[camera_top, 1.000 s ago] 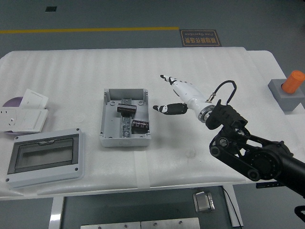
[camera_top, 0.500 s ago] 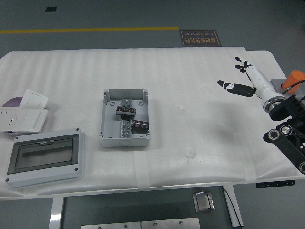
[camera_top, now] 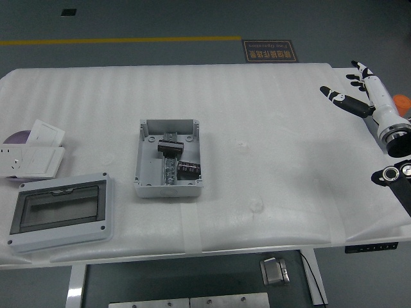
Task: Pick up the battery,place it into the box
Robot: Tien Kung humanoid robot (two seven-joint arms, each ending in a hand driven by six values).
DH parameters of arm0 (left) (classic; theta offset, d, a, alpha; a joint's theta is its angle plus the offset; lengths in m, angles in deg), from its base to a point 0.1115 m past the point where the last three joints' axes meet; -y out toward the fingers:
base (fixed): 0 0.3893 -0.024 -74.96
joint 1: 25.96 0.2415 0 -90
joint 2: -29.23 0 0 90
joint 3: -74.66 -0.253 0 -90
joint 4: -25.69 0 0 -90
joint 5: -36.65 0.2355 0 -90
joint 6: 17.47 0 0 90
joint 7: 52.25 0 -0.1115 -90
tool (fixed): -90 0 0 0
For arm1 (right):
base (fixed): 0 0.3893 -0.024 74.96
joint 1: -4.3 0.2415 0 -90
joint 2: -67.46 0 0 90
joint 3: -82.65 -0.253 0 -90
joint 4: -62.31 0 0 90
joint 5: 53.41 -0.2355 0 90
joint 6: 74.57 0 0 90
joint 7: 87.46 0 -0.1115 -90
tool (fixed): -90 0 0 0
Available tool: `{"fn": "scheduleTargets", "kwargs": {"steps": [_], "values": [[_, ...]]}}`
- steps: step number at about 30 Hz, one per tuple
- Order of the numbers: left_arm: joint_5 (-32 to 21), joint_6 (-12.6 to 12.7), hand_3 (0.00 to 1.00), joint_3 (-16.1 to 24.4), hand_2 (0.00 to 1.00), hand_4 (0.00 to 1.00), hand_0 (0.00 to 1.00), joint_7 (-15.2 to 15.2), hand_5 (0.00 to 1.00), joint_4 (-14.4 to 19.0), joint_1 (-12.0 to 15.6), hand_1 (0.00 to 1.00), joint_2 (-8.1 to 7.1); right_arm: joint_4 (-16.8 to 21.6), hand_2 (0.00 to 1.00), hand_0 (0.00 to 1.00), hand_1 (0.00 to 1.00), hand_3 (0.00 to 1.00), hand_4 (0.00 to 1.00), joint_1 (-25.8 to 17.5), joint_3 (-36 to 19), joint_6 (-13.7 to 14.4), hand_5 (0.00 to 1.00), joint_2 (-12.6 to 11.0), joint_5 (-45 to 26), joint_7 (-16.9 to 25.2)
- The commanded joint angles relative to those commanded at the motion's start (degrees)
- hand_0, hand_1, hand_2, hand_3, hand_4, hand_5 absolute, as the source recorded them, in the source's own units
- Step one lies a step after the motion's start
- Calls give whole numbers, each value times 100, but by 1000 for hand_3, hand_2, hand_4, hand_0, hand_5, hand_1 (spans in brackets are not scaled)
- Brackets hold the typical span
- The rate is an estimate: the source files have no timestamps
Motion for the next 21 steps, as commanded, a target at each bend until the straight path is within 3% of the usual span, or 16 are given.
{"fn": "scheduleTargets", "kwargs": {"steps": [21], "values": [[-4, -4, 582, -16, 430, 491, 624, 5, 466, -3, -6, 648, 14, -2, 823, 822, 793, 991, 986, -121, -109, 50, 660, 274, -180, 106]]}}
